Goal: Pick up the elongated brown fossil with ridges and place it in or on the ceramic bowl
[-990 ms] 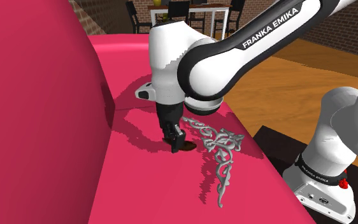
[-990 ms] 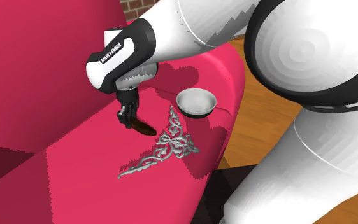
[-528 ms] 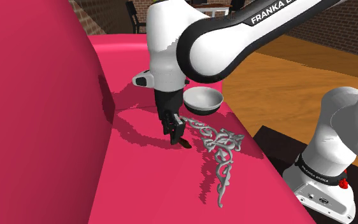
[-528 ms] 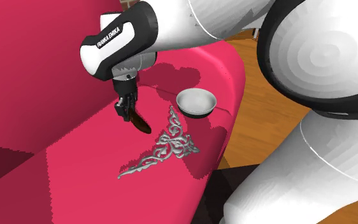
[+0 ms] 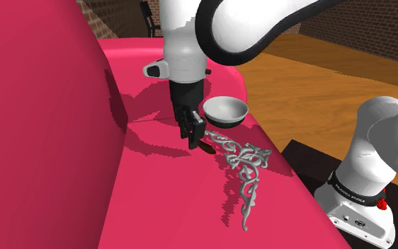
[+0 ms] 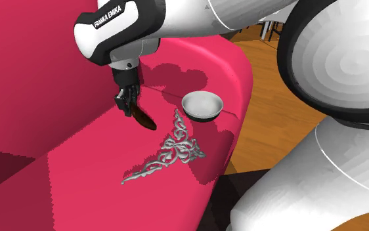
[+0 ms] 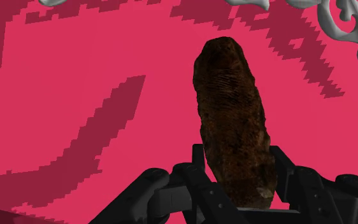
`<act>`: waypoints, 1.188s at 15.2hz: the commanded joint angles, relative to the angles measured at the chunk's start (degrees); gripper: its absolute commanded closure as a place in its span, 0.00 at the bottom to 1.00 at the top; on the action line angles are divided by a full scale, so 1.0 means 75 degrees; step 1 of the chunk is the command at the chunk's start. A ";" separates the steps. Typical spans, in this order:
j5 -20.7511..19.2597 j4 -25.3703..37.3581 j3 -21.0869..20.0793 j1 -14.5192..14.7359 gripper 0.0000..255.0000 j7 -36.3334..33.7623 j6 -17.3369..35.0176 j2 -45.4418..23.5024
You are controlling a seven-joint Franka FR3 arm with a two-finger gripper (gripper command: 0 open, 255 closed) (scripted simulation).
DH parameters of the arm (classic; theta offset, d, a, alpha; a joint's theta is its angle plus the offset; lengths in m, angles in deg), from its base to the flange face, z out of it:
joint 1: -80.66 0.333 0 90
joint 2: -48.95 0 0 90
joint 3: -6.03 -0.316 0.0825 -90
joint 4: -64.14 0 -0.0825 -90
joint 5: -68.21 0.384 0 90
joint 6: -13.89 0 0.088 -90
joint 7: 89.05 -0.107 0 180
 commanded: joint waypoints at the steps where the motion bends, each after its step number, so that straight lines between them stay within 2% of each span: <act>1: -0.0002 0.0148 0.0003 -0.0001 1.00 -0.0018 -0.0183 0.0034; 3: -0.0002 0.0299 0.0012 -0.0005 1.00 -0.0028 -0.0376 0.0076; 10: -0.0044 -0.0148 0.0807 -0.0560 1.00 0.1301 -0.0555 0.0567; 18: -0.0271 -0.0143 0.1737 -0.1208 1.00 0.2764 -0.0789 0.0652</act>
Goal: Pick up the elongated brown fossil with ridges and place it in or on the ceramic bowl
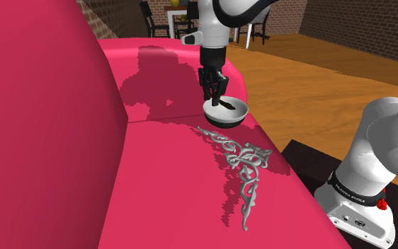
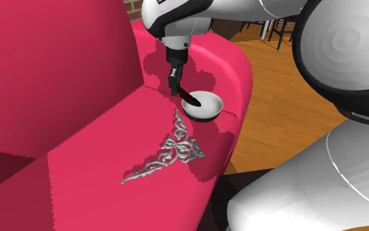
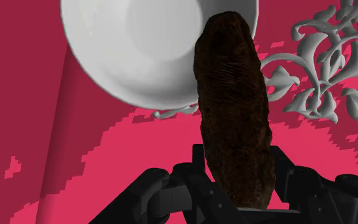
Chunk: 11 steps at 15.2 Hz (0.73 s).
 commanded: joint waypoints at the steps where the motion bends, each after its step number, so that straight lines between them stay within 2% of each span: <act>1: -0.0066 0.0071 0.0239 -0.0170 1.00 0.0382 -0.0087 -0.0019; 6: -0.0208 0.0389 0.0792 -0.0566 1.00 0.1266 -0.0242 -0.0255; 11: -0.0188 -0.0024 0.0793 -0.0563 1.00 0.1308 0.0269 -0.0355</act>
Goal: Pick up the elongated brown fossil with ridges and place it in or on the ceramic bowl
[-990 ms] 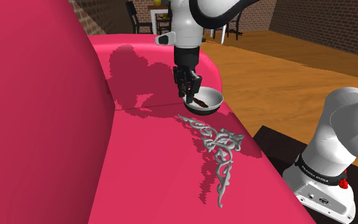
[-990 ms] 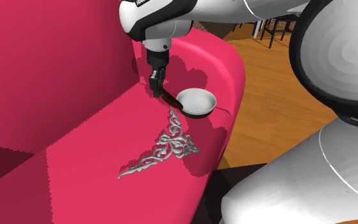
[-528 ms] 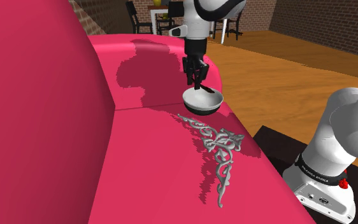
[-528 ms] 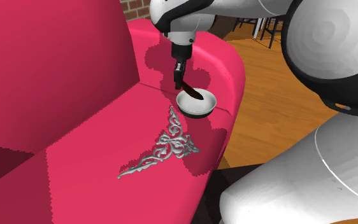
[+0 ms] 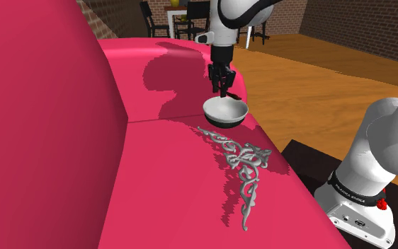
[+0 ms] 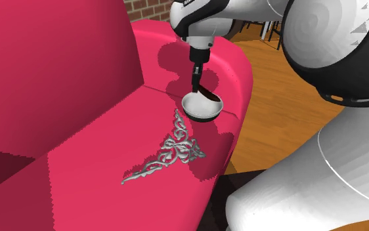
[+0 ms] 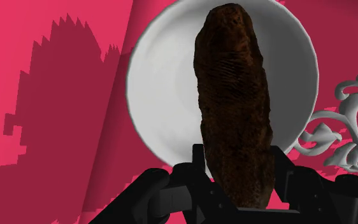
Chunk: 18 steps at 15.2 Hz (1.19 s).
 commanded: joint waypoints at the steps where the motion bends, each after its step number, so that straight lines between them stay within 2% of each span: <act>1: 0.0012 -0.0182 -0.0010 0.0010 1.00 0.0004 0.0231 -0.0046; 10: 0.0067 -0.0810 -0.0008 0.0017 1.00 0.0094 0.1156 -0.0348; 18: 0.0071 -0.0832 -0.0018 0.0008 1.00 0.0099 0.1193 -0.0363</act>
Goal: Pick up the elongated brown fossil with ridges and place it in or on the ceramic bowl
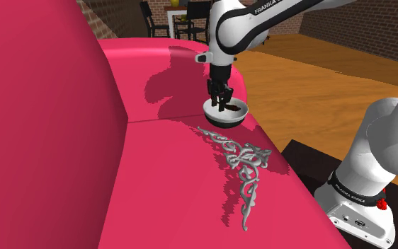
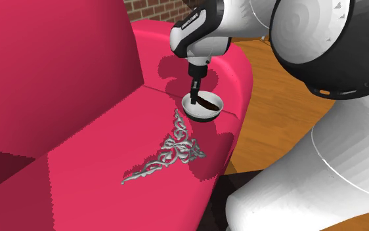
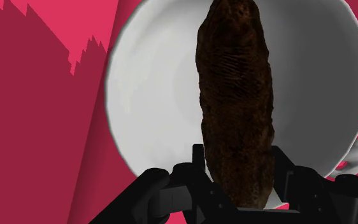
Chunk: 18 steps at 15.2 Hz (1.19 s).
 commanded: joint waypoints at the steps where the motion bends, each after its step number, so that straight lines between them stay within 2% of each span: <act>1: -0.0014 -0.0025 0.0022 -0.0020 0.00 0.0007 -0.0004 -0.0011; 6: -0.0014 -0.0013 0.0018 -0.0016 0.00 -0.0002 -0.0018 -0.0009; 10: -0.0078 0.0689 0.0050 -0.0051 0.00 -0.0038 -0.0997 0.0268; 18: -0.0078 0.0689 0.0050 -0.0051 0.00 -0.0038 -0.0996 0.0268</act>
